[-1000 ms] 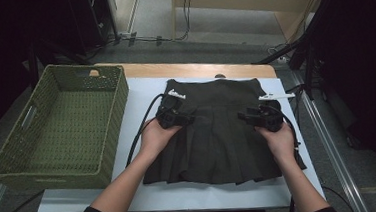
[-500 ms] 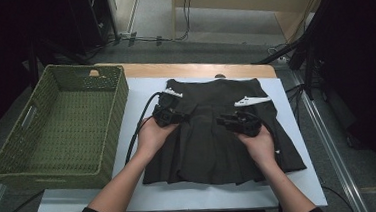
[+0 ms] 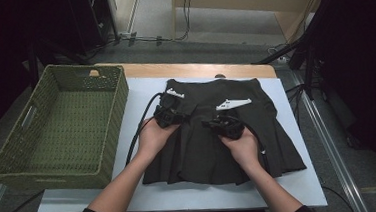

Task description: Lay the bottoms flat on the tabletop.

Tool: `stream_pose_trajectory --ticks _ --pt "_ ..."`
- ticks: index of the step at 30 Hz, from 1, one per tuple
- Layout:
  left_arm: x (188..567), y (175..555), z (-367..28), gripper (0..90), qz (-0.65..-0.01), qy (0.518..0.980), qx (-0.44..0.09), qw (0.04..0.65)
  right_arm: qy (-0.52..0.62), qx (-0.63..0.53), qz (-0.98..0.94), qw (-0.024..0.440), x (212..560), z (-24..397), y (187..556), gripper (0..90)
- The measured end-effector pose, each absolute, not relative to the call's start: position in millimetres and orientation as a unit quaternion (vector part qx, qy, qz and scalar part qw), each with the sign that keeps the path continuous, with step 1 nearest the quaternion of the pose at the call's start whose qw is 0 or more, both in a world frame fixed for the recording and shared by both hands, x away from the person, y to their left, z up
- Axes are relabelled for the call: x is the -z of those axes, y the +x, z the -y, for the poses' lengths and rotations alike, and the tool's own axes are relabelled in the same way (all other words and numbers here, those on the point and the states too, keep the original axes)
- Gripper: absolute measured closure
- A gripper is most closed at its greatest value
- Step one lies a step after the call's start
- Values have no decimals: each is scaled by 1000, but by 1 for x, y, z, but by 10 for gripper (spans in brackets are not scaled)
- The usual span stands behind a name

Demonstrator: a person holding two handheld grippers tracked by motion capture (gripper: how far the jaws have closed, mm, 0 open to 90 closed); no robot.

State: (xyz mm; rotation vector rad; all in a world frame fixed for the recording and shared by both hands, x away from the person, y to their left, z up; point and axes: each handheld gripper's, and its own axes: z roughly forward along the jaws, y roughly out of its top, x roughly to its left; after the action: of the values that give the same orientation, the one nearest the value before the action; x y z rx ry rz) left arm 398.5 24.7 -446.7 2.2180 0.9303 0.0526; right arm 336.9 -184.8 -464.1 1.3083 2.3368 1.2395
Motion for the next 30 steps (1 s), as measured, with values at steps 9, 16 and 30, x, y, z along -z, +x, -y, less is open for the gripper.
stream_pose_trajectory --ticks 9,16,30 --pt "445 395 -22 876 -358 861 -18 362 422 -409 -804 89 471 156 335 874" --pt "444 392 -18 876 -355 859 -10 370 400 -394 -824 74 482 136 326 874" --pt "431 380 -44 570 -343 853 -17 392 389 -388 -832 79 477 155 302 806"
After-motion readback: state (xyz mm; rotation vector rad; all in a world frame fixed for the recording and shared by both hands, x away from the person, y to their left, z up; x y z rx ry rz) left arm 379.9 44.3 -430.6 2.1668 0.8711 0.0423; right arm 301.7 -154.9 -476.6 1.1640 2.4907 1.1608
